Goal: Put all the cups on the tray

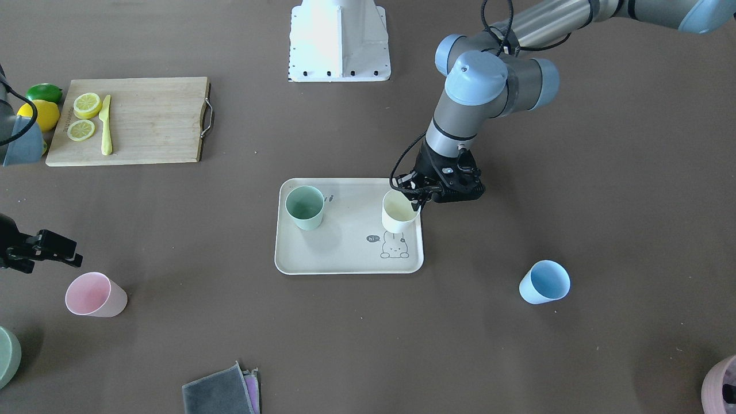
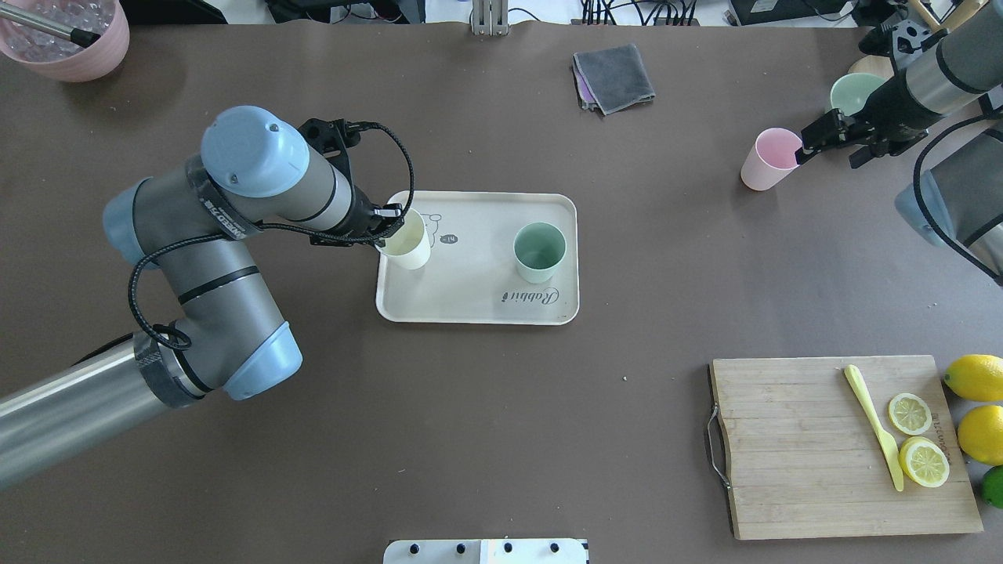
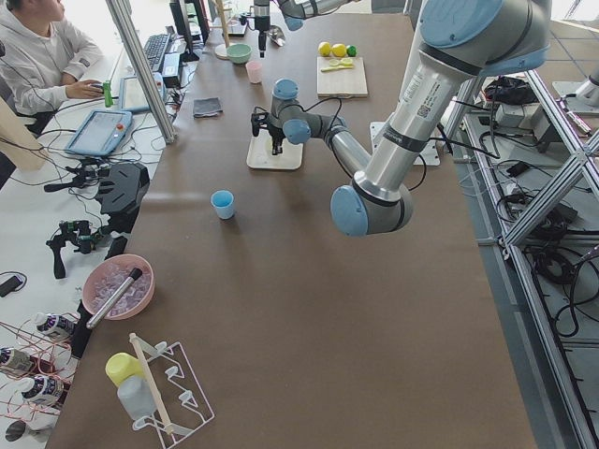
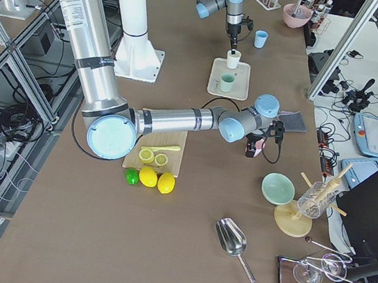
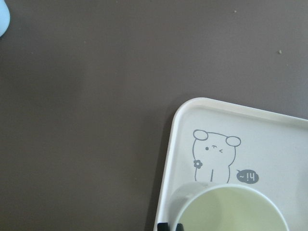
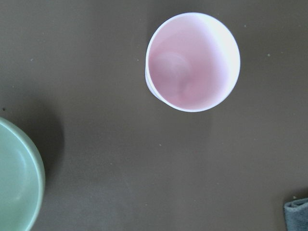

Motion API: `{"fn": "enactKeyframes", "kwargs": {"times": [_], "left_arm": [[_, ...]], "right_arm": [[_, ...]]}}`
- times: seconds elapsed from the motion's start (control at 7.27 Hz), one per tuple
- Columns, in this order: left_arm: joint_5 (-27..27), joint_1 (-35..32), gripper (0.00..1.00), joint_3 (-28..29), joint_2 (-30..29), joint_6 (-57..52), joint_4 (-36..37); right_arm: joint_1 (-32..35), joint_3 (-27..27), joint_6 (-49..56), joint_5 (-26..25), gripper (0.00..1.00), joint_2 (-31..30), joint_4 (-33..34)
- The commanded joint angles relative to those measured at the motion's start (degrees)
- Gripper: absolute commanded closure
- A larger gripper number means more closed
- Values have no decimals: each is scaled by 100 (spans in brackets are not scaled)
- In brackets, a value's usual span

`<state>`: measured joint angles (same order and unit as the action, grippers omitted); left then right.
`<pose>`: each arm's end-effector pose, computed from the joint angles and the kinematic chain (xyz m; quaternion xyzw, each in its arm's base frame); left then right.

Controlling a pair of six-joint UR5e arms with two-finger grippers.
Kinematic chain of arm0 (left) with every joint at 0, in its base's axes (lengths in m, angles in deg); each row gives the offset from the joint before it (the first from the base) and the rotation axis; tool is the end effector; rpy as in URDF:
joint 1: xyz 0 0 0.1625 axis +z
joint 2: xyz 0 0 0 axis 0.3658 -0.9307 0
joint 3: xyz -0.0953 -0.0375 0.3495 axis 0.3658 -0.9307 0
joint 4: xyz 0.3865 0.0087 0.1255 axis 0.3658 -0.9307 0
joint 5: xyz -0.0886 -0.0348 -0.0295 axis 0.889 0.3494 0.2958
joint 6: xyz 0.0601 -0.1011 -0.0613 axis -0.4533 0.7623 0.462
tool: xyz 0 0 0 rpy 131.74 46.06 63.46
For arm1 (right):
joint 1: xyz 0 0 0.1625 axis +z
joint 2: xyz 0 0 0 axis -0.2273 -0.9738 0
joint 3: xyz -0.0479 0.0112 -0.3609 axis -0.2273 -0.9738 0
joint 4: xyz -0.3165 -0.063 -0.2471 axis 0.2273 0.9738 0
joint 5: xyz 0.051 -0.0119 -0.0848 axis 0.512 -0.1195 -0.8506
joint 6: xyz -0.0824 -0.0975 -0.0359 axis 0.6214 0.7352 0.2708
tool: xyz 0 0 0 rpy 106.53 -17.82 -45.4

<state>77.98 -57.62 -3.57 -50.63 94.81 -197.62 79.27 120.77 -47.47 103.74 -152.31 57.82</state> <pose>0.4935 -0.4780 0.2347 0.0636 0.4679 -0.1224 0.8729 -0.2218 -0.6001 0.4743 0.0328 -0.4460 0.0047 0.8944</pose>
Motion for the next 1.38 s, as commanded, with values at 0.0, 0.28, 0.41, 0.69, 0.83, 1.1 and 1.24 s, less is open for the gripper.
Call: {"fn": "enactKeyframes", "kwargs": {"times": [0.0, 0.28, 0.41, 0.69, 0.83, 1.1, 1.24], "left_arm": [[-117, 75, 3, 136, -68, 141, -310], [-117, 75, 3, 22, -60, 141, -284], [-100, 57, 3, -92, -16, 141, -258], [371, -379, 3, -871, 465, -636, 406], [740, -835, 3, -1258, 781, -1399, 880], [1252, -1854, 3, -957, 1152, -3033, 964], [1262, -2129, 3, -354, 1092, -3424, 903]], "right_arm": [[-4, -552, -22, -62, 0, 316, -24], [-39, -730, -389, -184, 8, 511, -24], [-74, -844, -391, -307, 26, 555, -33], [-276, -933, -418, -405, 30, 564, -59], [-312, -933, -426, -405, 46, 555, -68], [-321, -880, -531, -344, 100, 555, -59], [-321, -854, -593, -256, 100, 651, -50]]}}
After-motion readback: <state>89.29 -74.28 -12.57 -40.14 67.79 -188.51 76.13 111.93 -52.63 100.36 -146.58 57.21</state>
